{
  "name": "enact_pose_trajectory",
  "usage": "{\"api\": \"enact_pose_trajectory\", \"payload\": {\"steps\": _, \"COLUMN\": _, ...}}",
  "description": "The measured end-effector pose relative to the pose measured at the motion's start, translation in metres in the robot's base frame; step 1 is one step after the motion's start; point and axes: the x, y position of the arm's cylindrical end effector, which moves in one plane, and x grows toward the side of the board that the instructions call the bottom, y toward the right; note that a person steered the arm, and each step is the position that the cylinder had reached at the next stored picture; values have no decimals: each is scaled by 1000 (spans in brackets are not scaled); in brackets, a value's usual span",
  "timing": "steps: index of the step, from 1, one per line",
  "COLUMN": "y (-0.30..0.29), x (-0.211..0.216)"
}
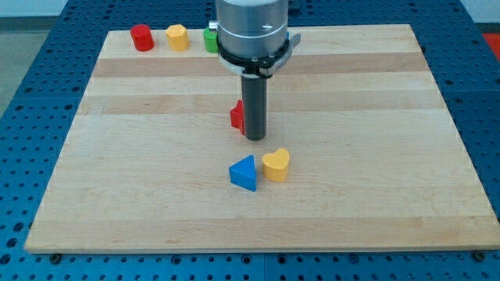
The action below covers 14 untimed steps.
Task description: Move the red star right side of the blue cube
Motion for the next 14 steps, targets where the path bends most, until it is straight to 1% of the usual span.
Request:
{"api": "enact_pose_trajectory", "payload": {"steps": 2, "y": -55, "x": -9}}
{"api": "enact_pose_trajectory", "payload": {"steps": 3, "y": -52, "x": -36}}
{"api": "enact_pose_trajectory", "payload": {"steps": 4, "y": -12, "x": -42}}
{"api": "enact_pose_trajectory", "payload": {"steps": 6, "y": 80, "x": -24}}
{"api": "enact_pose_trajectory", "payload": {"steps": 7, "y": 109, "x": -13}}
{"api": "enact_pose_trajectory", "payload": {"steps": 8, "y": 141, "x": -14}}
{"api": "enact_pose_trajectory", "payload": {"steps": 9, "y": 168, "x": -24}}
{"api": "enact_pose_trajectory", "payload": {"steps": 10, "y": 171, "x": -46}}
{"api": "enact_pose_trajectory", "payload": {"steps": 11, "y": 149, "x": -50}}
{"api": "enact_pose_trajectory", "payload": {"steps": 13, "y": 121, "x": -43}}
{"api": "enact_pose_trajectory", "payload": {"steps": 14, "y": 111, "x": -51}}
